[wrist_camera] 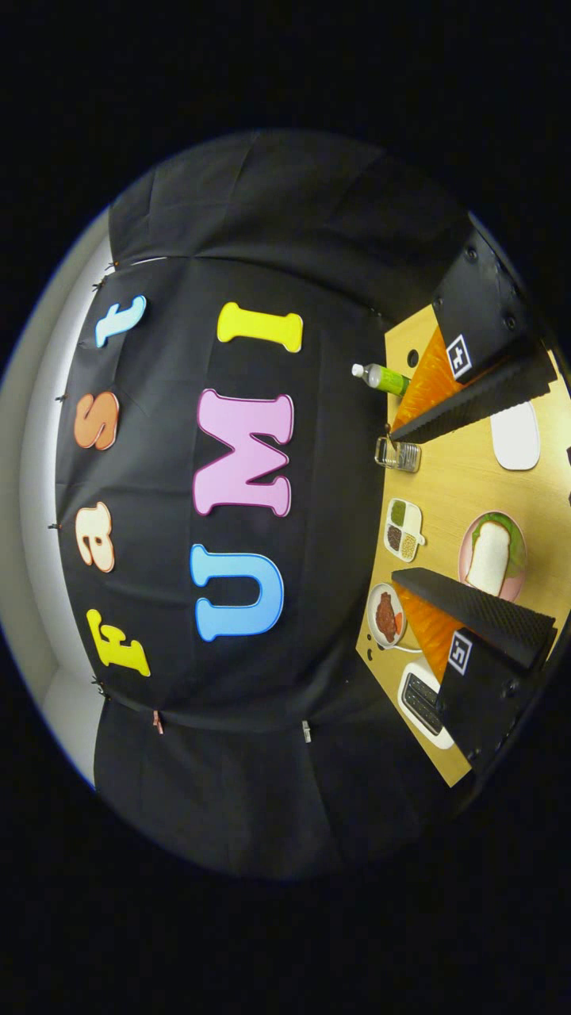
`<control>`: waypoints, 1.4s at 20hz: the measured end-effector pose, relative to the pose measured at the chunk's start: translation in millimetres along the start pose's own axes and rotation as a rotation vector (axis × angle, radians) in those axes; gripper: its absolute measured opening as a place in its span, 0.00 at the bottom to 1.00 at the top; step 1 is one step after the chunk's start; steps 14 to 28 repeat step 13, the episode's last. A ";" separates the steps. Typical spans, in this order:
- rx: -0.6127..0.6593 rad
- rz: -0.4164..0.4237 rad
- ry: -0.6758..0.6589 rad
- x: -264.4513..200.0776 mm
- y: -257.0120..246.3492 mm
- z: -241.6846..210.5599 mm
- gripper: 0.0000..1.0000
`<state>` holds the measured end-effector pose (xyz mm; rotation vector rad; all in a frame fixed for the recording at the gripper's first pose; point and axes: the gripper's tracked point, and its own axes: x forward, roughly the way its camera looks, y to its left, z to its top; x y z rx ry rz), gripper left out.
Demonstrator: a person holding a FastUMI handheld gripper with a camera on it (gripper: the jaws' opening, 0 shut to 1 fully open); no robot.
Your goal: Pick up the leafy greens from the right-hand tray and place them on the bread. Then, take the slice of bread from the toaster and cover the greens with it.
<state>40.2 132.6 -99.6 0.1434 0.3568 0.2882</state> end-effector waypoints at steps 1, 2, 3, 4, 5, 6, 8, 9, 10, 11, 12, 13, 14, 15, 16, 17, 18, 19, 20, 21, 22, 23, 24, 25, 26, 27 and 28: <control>-0.020 -0.007 -0.025 -9.6 -1.6 7.6 0.98; -0.045 -0.016 -0.046 -18.5 -4.7 13.0 0.98; -0.067 -0.022 -0.063 -28.2 -6.8 15.5 0.98; -0.088 -0.023 -0.078 -37.0 -5.6 17.7 0.99; -0.098 -0.022 -0.085 -45.4 -3.9 17.9 0.98; -0.099 -0.016 -0.088 -54.5 -0.9 16.9 0.99; -0.086 -0.021 -0.087 -66.4 1.0 13.0 0.98; -0.075 -0.027 -0.087 -69.8 0.1 12.2 0.98; -0.062 -0.033 -0.084 -71.3 -0.4 12.2 0.98; -0.046 -0.039 -0.082 -72.8 -1.4 10.5 0.98; -0.034 -0.044 -0.084 -74.2 -1.9 11.5 0.98; -0.027 -0.049 -0.087 -72.7 -3.1 12.8 0.98; -0.027 -0.049 -0.087 -72.7 -3.1 12.8 0.98; -0.027 -0.049 -0.087 -72.7 -3.1 12.8 0.98; -0.027 -0.049 -0.087 -72.7 -3.1 12.8 0.98; -0.027 -0.049 -0.087 -72.7 -3.1 12.8 0.98; -0.027 -0.049 -0.087 -72.7 -3.1 12.8 0.98; -0.027 -0.049 -0.087 -72.7 -3.1 12.8 0.98; -0.027 -0.049 -0.087 -72.7 -3.1 12.8 0.98; -0.027 -0.049 -0.087 -72.7 -3.1 12.8 0.98; -0.027 -0.049 -0.087 -72.7 -3.1 12.8 0.98; -0.027 -0.049 -0.087 -72.7 -3.1 12.8 0.98; -0.027 -0.049 -0.087 -72.7 -3.1 12.8 0.98; -0.027 -0.049 -0.087 -72.7 -3.1 12.8 0.98; -0.027 -0.049 -0.087 -72.7 -3.1 12.8 0.98; -0.027 -0.049 -0.087 -72.7 -3.1 12.8 0.98; -0.027 -0.049 -0.087 -72.7 -3.1 12.8 0.98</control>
